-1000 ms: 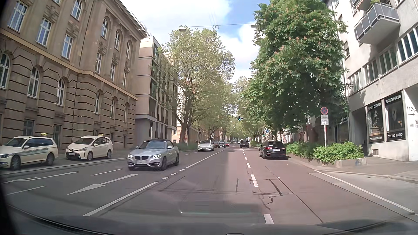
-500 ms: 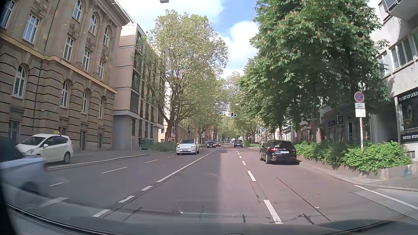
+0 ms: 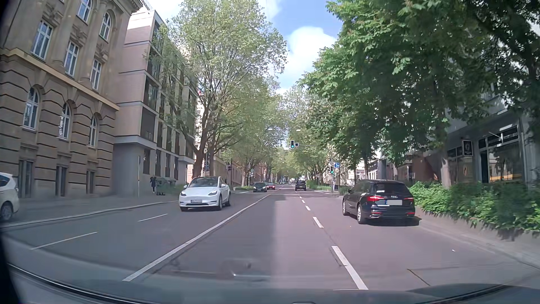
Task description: Follow the waypoints while adhering to traffic rules and regulations
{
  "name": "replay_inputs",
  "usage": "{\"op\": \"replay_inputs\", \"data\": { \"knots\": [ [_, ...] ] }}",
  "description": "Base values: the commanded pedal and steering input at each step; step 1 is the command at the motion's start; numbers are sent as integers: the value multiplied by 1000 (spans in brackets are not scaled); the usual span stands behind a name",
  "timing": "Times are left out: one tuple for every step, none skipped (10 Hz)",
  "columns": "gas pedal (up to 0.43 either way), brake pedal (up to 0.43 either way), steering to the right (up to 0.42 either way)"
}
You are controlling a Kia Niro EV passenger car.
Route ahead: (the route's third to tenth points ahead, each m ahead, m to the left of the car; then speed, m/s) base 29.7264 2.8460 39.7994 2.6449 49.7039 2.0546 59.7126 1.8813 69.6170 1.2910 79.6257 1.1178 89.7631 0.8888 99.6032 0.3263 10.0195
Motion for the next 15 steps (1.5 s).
{"op": "replay_inputs", "data": {
  "knots": [
    [138,0,8],
    [138,0,5],
    [138,0,5],
    [138,0,4],
    [138,0,1],
    [138,0,0],
    [138,0,0],
    [138,0,0],
    [138,0,-1],
    [138,0,0],
    [138,0,5],
    [150,0,4],
    [150,0,4],
    [150,0,4],
    [157,0,4]
  ]
}}
